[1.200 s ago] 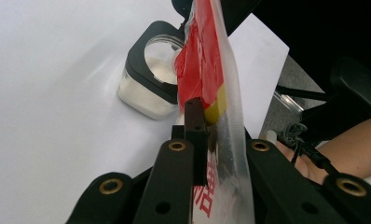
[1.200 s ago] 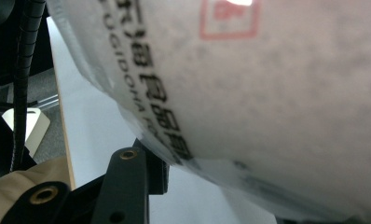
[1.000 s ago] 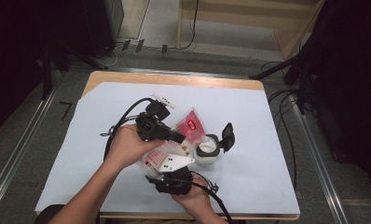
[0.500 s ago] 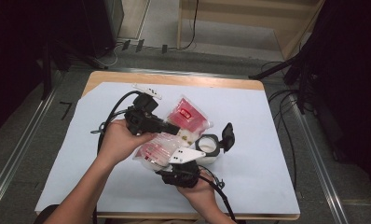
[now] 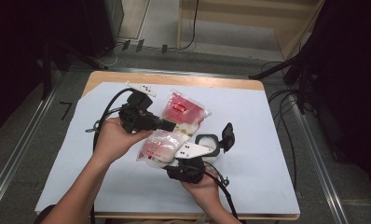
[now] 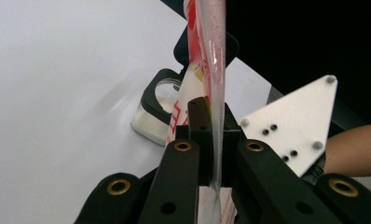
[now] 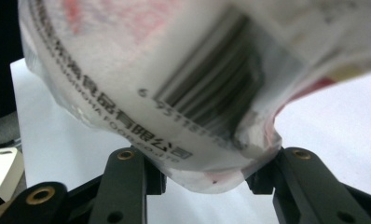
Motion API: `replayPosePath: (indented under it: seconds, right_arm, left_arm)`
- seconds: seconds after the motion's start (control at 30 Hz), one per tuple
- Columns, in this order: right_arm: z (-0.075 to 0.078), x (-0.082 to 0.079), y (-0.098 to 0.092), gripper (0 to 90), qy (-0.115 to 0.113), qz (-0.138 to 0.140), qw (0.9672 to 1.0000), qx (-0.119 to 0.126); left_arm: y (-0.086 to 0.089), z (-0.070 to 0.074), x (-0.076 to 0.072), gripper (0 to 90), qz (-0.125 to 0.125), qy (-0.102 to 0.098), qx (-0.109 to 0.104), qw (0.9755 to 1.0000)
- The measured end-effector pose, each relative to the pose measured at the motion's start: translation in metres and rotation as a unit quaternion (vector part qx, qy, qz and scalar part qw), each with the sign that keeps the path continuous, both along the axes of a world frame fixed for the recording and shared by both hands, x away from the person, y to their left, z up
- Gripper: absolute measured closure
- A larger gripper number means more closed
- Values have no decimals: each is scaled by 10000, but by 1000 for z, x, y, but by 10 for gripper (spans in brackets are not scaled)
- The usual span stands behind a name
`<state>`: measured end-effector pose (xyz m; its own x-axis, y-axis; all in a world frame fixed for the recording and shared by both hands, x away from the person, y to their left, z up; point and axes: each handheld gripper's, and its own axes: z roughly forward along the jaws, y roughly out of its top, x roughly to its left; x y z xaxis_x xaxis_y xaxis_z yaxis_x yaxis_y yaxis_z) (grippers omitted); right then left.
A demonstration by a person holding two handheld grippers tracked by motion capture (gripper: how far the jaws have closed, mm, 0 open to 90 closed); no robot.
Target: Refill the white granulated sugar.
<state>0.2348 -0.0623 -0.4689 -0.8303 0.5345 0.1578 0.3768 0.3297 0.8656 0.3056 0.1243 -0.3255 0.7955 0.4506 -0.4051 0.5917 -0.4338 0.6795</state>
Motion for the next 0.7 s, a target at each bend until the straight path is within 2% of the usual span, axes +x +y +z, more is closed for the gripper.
replayPosePath:
  seconds: [0.23, 0.37, 0.63, 0.7]
  right_arm:
    - [1, 8, -10, 584, 200, -218, 9994, 192]
    - [2, 12, -17, 583, 325, -406, 9983, 277]
    - [5, 18, -27, 586, 391, -663, 9963, 379]
    - [6, 21, -32, 594, 494, -763, 9948, 450]
  left_arm:
    - [6, 6, -2, 900, -81, -159, -10, 9998]
    - [8, 7, -3, 900, -87, -203, -20, 9998]
    - [12, 10, -4, 900, -202, -357, 8, 9992]
    - [12, 10, -5, 900, -196, -376, 26, 9991]
